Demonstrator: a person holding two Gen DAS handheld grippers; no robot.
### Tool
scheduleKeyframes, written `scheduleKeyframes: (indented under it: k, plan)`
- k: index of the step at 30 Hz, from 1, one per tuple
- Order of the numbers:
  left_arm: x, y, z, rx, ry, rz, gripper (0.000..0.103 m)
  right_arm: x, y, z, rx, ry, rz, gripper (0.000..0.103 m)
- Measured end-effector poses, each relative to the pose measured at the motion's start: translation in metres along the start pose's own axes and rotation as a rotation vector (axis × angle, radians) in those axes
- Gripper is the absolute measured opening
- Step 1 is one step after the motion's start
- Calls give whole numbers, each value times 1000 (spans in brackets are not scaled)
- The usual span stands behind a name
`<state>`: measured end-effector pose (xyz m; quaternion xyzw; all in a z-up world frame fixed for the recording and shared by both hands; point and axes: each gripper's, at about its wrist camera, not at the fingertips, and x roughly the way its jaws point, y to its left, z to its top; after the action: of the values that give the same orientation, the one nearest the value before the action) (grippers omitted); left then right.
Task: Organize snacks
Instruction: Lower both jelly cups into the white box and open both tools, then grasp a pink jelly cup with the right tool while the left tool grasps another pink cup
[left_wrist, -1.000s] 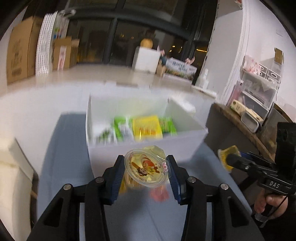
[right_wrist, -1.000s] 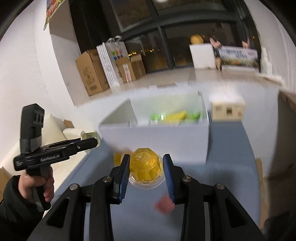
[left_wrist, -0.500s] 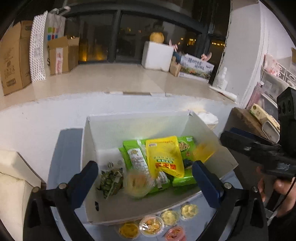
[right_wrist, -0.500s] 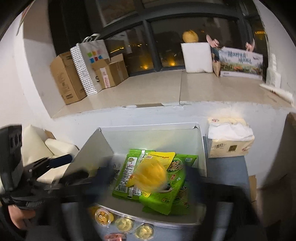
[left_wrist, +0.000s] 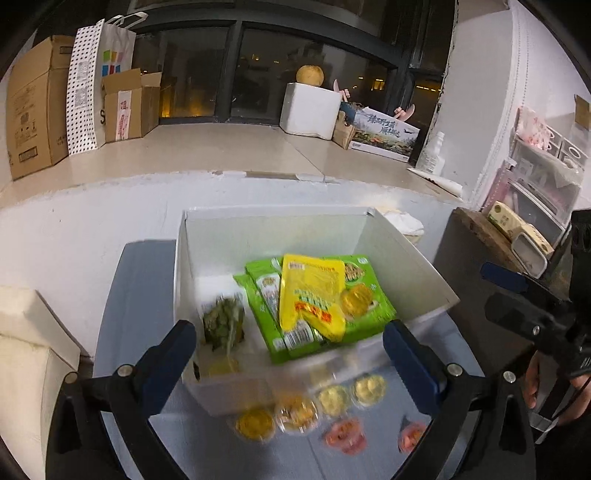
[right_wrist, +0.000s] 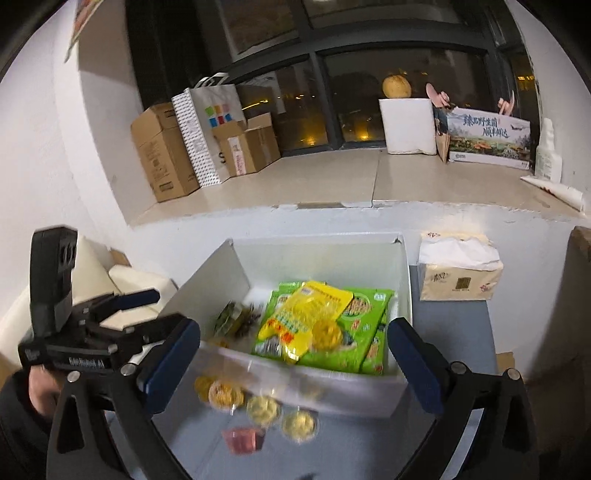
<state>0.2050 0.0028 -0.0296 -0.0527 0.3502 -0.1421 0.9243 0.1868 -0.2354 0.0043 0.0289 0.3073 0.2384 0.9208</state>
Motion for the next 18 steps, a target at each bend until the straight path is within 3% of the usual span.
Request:
scheduleKeyframes:
  k: [4,10,14,18]
  plan:
    - [-24,-6,-35,-9,-26,-13,103,-22,7,-30,25,-2,23,103]
    - [-41,-21,-105,-40,27,-31,103,-43,21,-90,36,31,-16,103]
    - [-45,-25,-136,-71,75,-37,103,-36,25,-123,45,95,-21,103]
    - [-43,-26,-145,-70,90,-24,103,-12,23,-140,38,184,-59,103]
